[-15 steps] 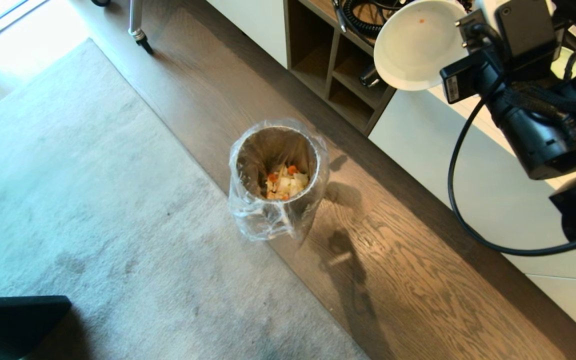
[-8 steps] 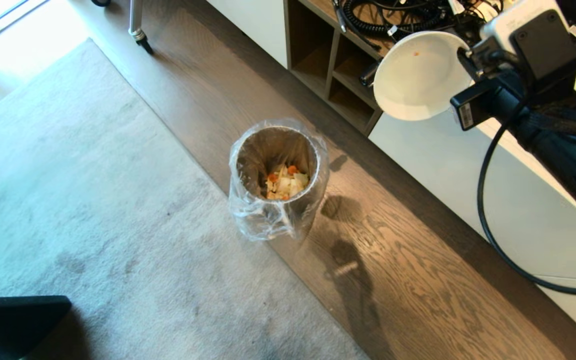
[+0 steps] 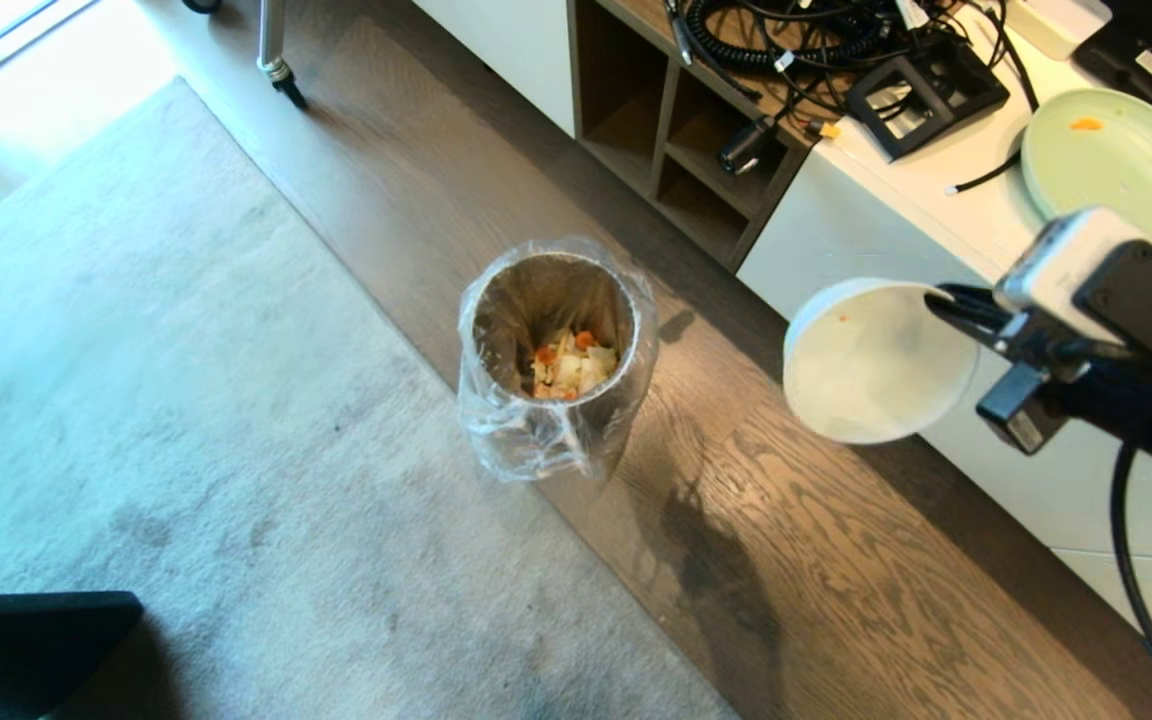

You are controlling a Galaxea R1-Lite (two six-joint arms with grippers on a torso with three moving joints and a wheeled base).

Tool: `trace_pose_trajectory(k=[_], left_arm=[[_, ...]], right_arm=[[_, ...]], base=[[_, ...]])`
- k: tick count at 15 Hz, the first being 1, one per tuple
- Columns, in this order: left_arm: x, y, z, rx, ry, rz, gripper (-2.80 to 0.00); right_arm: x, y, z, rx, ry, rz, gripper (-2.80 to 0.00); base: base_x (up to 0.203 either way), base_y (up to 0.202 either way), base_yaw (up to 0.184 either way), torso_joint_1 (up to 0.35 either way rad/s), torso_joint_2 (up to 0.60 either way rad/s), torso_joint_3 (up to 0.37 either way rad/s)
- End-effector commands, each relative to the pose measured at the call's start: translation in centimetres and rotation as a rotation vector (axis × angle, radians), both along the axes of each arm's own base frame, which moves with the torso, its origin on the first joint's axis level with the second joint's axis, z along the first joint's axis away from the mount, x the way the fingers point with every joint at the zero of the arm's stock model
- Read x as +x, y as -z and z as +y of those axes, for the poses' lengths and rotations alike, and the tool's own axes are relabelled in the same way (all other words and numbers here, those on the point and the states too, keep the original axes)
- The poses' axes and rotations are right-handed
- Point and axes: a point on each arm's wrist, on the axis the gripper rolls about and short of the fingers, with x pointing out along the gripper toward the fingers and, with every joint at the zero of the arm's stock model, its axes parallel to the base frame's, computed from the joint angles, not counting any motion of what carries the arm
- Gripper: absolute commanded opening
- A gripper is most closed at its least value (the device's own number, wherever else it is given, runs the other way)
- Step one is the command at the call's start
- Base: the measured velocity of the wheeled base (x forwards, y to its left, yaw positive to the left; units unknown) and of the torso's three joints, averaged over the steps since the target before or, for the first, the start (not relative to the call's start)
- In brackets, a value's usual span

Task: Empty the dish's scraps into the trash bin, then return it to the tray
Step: Put the bowl back to the table

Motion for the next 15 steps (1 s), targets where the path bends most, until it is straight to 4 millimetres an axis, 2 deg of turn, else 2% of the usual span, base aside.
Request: trace_pose_trajectory(k=[1, 4, 7, 11, 15], left_arm=[[0.0, 0.0, 0.0, -0.001, -0.001, -0.001, -2.80], [0.0, 0.0, 0.0, 0.000, -0.001, -0.001, -2.80], [0.0, 0.0, 0.0, -0.001, -0.001, -0.001, -2.80], [0.0, 0.0, 0.0, -0.001, -0.001, -0.001, -2.80], [0.0, 0.0, 0.0, -0.001, -0.001, -0.001, -2.80]], right_arm=[[-2.7, 1.1, -1.7, -0.060, 0.001, 0.085, -2.80], [-4.4, 3.2, -2.7, -0.130, 0.001, 0.199, -2.80], [-4.9, 5.0, -3.0, -0.134, 0.007, 0.266, -2.80], [-4.2, 6.0, -3.3, -0.088, 0.061, 0.332, -2.80], [-2.7, 6.7, -3.6, 0.141, 0.172, 0.430, -2.80]], base=[[0.000, 0.000, 0.000, 0.000, 0.00, 0.000], [0.000, 0.000, 0.000, 0.000, 0.00, 0.000], [0.000, 0.000, 0.000, 0.000, 0.00, 0.000], [0.000, 0.000, 0.000, 0.000, 0.00, 0.000], [0.000, 0.000, 0.000, 0.000, 0.00, 0.000]])
